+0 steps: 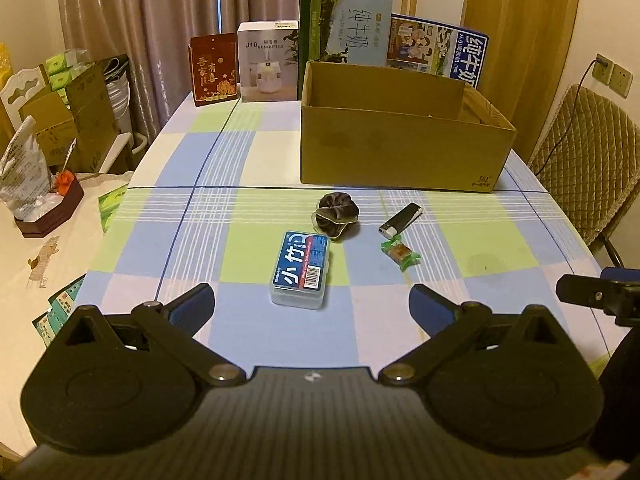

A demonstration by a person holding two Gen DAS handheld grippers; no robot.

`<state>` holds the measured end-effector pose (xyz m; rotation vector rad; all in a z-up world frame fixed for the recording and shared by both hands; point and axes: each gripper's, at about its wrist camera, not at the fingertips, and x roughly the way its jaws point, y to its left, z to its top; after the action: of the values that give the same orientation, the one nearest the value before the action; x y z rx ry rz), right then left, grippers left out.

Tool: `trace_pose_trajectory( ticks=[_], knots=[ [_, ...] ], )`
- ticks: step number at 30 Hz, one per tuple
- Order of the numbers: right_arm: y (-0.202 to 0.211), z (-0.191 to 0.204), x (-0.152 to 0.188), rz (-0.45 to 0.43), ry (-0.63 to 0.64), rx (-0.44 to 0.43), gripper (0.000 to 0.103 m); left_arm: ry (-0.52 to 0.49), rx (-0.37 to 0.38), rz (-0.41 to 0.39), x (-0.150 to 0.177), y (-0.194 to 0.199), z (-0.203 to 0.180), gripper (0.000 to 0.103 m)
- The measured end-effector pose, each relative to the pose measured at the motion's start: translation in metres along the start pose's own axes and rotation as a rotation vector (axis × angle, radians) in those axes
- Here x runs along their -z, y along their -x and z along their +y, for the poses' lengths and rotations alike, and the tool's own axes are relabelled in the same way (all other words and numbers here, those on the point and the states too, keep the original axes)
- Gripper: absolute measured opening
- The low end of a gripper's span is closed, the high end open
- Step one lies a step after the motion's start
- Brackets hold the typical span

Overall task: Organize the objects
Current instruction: 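Lower the left tool toward the blue toothpick case while the right tool approaches the green candy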

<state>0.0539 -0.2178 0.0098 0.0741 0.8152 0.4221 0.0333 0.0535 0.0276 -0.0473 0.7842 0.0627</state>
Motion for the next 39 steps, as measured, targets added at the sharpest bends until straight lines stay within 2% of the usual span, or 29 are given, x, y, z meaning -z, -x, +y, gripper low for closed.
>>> trace_pose_trajectory(
  ticks=[39],
  knots=[
    [-0.033, -0.001, 0.006, 0.065, 0.003, 0.016, 0.101, 0.025, 0.027, 0.056, 0.001, -0.032, 0.005, 0.102]
  ],
)
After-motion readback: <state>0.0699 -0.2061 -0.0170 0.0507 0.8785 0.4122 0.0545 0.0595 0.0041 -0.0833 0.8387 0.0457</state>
